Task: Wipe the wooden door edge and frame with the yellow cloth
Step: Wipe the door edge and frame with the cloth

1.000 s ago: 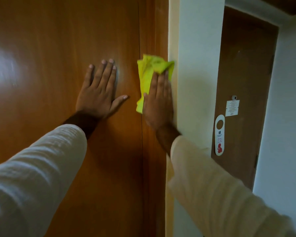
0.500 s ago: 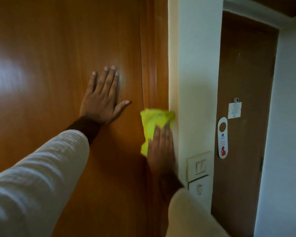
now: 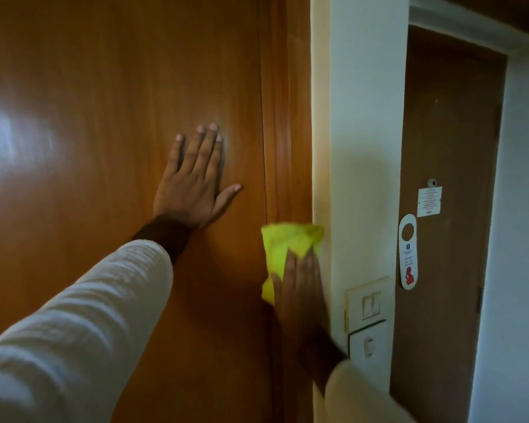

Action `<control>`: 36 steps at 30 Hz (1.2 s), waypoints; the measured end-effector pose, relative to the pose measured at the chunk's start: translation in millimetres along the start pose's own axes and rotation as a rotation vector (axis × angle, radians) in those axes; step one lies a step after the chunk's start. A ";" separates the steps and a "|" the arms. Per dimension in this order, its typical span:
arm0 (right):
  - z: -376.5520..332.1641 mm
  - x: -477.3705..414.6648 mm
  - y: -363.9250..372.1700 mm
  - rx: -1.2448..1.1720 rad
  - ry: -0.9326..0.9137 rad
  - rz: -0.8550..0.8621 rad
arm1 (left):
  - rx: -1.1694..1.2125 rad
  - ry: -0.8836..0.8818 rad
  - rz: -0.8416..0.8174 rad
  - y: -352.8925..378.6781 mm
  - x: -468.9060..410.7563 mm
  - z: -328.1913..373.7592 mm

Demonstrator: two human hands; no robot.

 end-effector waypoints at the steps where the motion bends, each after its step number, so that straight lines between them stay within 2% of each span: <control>1: 0.2 -20.5 -7.4 0.016 -0.004 0.007 | -0.002 0.010 -0.016 1.1 0.3 0.4; 7: -4.2 -169.8 -59.5 -0.029 -0.043 0.145 | 0.011 0.005 -0.008 3.9 0.5 0.6; 11: -2.8 -196.8 -66.7 -0.022 -0.046 0.166 | 0.014 0.009 -0.023 1.8 -0.1 -0.2; 17: -2.5 -150.2 -49.8 -0.030 -0.027 0.150 | 0.003 0.004 -0.019 2.4 0.4 -0.4; 25: 4.4 48.0 26.1 0.041 0.058 -0.057 | 0.012 0.011 -0.013 1.6 0.6 0.2; 28: 8.6 92.2 43.6 0.098 0.141 -0.085 | 0.012 0.009 -0.011 1.9 0.4 -0.1; 32: 1.1 92.6 46.6 0.088 0.156 -0.059 | 0.014 0.005 -0.012 2.7 0.8 -1.0; 36: -1.8 14.1 17.8 -0.034 0.129 0.024 | 0.013 0.008 -0.013 1.8 0.3 -0.3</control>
Point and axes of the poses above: each hand's wrist, its own x-axis away from the middle knuckle, its own y-axis out of the palm, z = x × y, the point moved 8 cm from there along -x, towards the middle knuckle, and after that the axes turned 5 degrees about -y, right-handed, at the moved point
